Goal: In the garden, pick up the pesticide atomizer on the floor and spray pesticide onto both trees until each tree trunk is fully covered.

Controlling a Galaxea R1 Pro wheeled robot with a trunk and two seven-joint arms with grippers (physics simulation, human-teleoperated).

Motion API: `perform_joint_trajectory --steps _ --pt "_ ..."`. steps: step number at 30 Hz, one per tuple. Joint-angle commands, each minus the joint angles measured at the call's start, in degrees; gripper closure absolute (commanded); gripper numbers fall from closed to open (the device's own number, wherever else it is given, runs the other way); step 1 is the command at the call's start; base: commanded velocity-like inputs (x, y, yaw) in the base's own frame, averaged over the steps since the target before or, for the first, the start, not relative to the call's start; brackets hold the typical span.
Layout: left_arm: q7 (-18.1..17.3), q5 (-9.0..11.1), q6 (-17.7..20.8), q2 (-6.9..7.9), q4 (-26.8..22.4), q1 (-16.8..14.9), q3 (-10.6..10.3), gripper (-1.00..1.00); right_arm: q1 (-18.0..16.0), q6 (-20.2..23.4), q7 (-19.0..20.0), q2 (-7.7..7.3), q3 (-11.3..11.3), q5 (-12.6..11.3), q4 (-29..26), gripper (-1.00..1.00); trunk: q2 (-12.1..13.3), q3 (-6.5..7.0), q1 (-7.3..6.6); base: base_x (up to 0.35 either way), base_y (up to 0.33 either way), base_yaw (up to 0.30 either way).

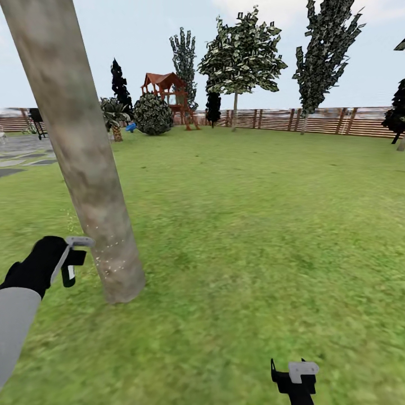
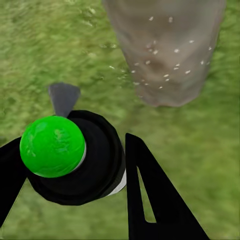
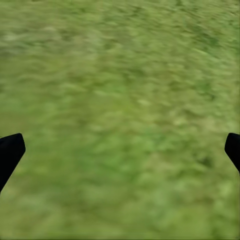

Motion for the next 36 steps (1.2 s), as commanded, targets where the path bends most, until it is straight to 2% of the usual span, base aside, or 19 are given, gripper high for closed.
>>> perform_joint_trajectory --steps 1,4,10,15,18,21,26,31,36 --pt "0.04 0.12 0.01 0.25 -0.01 0.04 0.05 1.0 0.01 0.0 -0.05 0.0 0.0 0.0 -0.01 -1.0 0.0 0.0 0.0 0.011 0.0 0.0" --pt "0.1 0.11 -0.06 0.57 -0.01 0.15 -0.13 1.0 0.0 0.0 -0.08 0.0 0.0 -0.02 -0.04 -1.0 0.0 0.0 0.0 0.003 0.0 0.036" --pt "0.27 0.27 -0.24 0.12 0.06 0.28 -0.16 1.0 0.0 0.0 -0.09 0.0 0.0 -0.05 -0.09 -1.0 0.0 0.0 0.0 0.004 -0.001 0.245" --pt "0.36 0.27 -0.34 -0.42 0.41 0.4 -0.1 1.0 0.01 0.0 -0.09 0.0 0.0 -0.03 -0.09 -1.0 0.0 0.0 0.0 0.145 -0.188 0.062" --pt "0.43 0.18 -0.44 -1.36 0.28 2.03 -0.1 1.0 0.01 0.0 -0.09 0.0 0.0 -0.02 -0.08 -1.0 0.0 0.0 0.0 0.175 -0.224 0.003" --pt "0.45 0.12 -0.39 -1.6 0.45 2.41 -0.1 1.0 0.01 0.0 -0.09 0.0 0.0 -0.01 -0.05 -1.0 0.0 0.0 0.0 0.196 -0.223 0.006" --pt "0.47 0.19 -0.81 -1.26 2.71 4.58 0.26 1.0 -0.01 0.0 -0.09 0.08 0.05 -0.01 -0.08 -1.0 0.0 0.0 0.0 0.206 -0.16 0.198" --pt "0.54 0.19 -0.95 -1.25 2.55 7.14 0.34 1.0 -0.01 0.0 -0.06 0.08 0.06 0.0 -0.06 -1.0 0.0 0.0 0.0 0.012 -0.006 0.273" --pt "0.53 0.4 -0.96 -1.43 0.76 7.5 0.51 1.0 0.01 0.0 -0.04 0.09 0.07 0.0 -0.05 -1.0 0.0 0.0 0.0 0.059 -0.07 0.079"
